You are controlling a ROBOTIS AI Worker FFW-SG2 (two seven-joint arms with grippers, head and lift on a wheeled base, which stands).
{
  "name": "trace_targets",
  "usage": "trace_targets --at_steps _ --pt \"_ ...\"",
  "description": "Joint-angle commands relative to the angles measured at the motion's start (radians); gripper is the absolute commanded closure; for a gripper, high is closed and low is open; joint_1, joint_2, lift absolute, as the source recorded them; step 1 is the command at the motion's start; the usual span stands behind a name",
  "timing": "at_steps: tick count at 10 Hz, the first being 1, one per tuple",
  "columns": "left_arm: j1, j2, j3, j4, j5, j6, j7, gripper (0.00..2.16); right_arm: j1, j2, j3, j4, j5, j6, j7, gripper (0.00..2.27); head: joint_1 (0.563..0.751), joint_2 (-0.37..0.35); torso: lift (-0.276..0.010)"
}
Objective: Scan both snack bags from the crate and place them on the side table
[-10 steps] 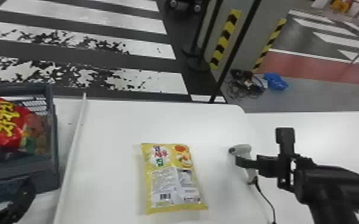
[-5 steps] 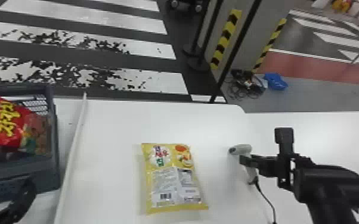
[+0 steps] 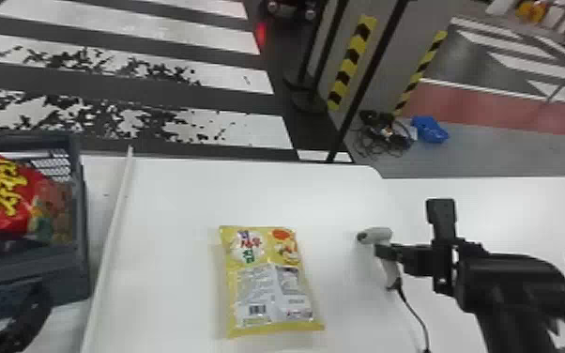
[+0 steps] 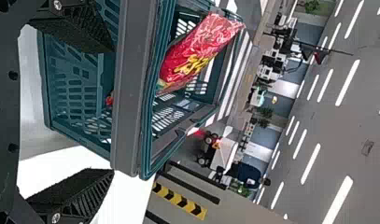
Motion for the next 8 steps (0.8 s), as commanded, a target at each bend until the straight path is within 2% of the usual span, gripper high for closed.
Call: trace_targets --at_steps 1,5,8 --pt "-0.001 0.001 0.000 -0.001 0.000 0.000 0.000 0.08 0.001 0.000 0.000 -0.025 -0.005 0.022 0.001 2.25 0.695 -0.338 -0.095" --pt "-0.001 -0.001 0.000 0.000 0.002 0.000 0.000 0.08 0.045 0.009 -0.018 -0.218 -0.031 0.197 0.002 2.25 0.695 -0.327 -0.095" --pt "-0.004 -0.001 -0.003 0.000 0.002 -0.003 0.000 0.08 0.097 0.028 -0.023 -0.422 -0.054 0.427 0.018 2.25 0.695 -0.307 -0.095"
